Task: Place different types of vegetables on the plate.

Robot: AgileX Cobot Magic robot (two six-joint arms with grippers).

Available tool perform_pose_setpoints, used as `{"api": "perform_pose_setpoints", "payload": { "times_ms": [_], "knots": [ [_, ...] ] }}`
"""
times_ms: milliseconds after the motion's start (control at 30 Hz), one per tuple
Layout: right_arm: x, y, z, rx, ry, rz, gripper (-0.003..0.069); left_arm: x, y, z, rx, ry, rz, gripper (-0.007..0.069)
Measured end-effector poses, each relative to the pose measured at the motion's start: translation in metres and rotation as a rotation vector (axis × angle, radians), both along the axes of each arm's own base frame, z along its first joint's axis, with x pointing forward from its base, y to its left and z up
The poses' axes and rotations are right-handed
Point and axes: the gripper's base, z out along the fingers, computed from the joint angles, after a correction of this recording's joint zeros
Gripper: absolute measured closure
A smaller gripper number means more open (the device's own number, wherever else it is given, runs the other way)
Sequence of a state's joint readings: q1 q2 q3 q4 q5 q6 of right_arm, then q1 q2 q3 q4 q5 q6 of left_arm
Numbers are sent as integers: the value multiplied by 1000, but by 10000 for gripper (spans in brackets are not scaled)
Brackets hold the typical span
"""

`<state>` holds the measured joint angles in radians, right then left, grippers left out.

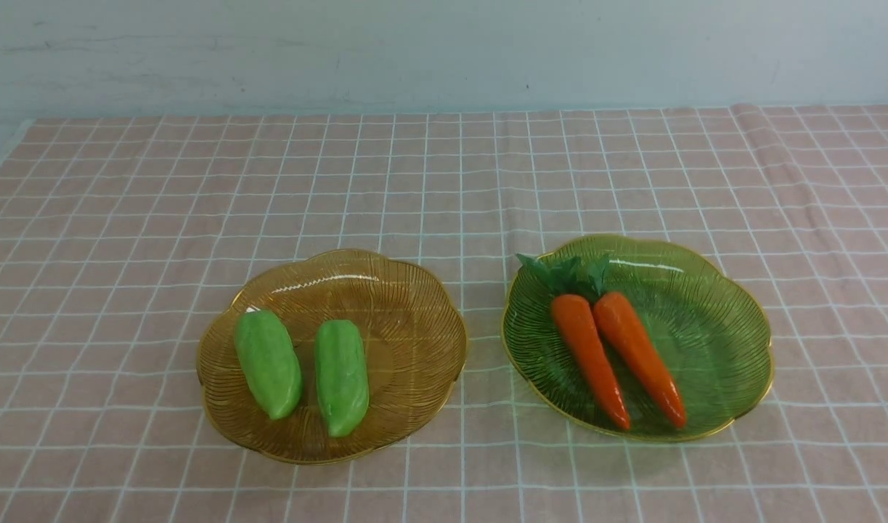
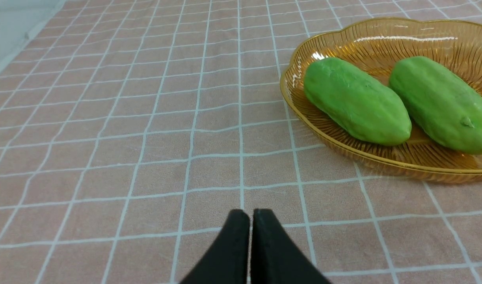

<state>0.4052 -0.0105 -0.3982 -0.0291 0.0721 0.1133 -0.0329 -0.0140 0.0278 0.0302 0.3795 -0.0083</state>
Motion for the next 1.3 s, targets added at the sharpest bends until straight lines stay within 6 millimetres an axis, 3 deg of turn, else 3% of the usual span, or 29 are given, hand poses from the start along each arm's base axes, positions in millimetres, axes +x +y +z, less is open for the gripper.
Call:
{"api": "perform_pose_setpoints", "payload": {
  "times_ms": [533, 733, 1033, 1300],
  "knots": [
    [4, 1, -6, -46, 14, -26, 674, 0, 0, 0, 0, 0, 0, 628],
    [21, 6, -41, -150, 133, -140, 674, 0, 0, 0, 0, 0, 0, 628],
    [49, 4, -135, -249, 442, -317, 674, 0, 0, 0, 0, 0, 0, 628],
    [49, -4, -162, -247, 682, -411, 674, 0, 0, 0, 0, 0, 0, 628]
  ]
}}
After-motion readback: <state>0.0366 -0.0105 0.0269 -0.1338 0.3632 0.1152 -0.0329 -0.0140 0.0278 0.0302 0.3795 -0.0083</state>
